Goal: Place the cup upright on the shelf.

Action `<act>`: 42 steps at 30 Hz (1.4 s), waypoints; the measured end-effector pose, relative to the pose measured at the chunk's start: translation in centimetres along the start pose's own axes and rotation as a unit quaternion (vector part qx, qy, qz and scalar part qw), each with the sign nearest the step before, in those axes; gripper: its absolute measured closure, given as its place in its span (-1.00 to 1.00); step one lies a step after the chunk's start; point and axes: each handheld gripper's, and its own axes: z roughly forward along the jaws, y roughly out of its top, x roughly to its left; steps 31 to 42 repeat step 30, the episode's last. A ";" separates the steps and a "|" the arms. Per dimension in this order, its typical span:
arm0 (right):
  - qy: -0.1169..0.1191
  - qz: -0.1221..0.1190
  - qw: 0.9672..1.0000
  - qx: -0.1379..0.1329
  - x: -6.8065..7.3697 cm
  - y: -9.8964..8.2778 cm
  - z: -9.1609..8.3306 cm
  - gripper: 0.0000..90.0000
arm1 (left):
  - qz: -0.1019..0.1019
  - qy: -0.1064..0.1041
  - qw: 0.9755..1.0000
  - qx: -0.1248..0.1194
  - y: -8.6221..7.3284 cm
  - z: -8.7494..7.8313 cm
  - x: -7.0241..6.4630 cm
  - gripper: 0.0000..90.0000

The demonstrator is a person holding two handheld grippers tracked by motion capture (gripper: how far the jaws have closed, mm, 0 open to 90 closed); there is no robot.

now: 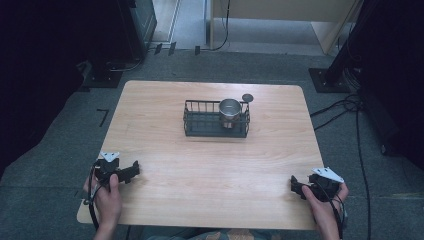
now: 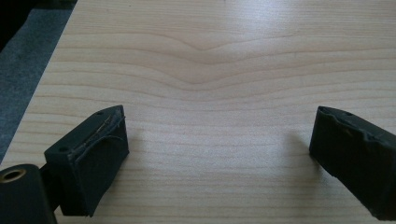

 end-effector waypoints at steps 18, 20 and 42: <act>0.017 -0.006 1.000 0.005 -0.4 -0.4 -0.4 -1.00 | 0.000 0.000 1.000 0.000 0.0 0.0 0.0 -0.89; 0.016 -0.007 1.000 0.005 -0.4 -0.4 -0.4 -1.00 | 0.000 0.000 1.000 0.000 0.0 0.0 0.0 -0.89; 0.014 -0.004 1.000 0.005 -0.3 -0.5 -0.4 -1.00 | 0.000 0.000 1.000 0.000 0.0 0.0 0.0 -0.89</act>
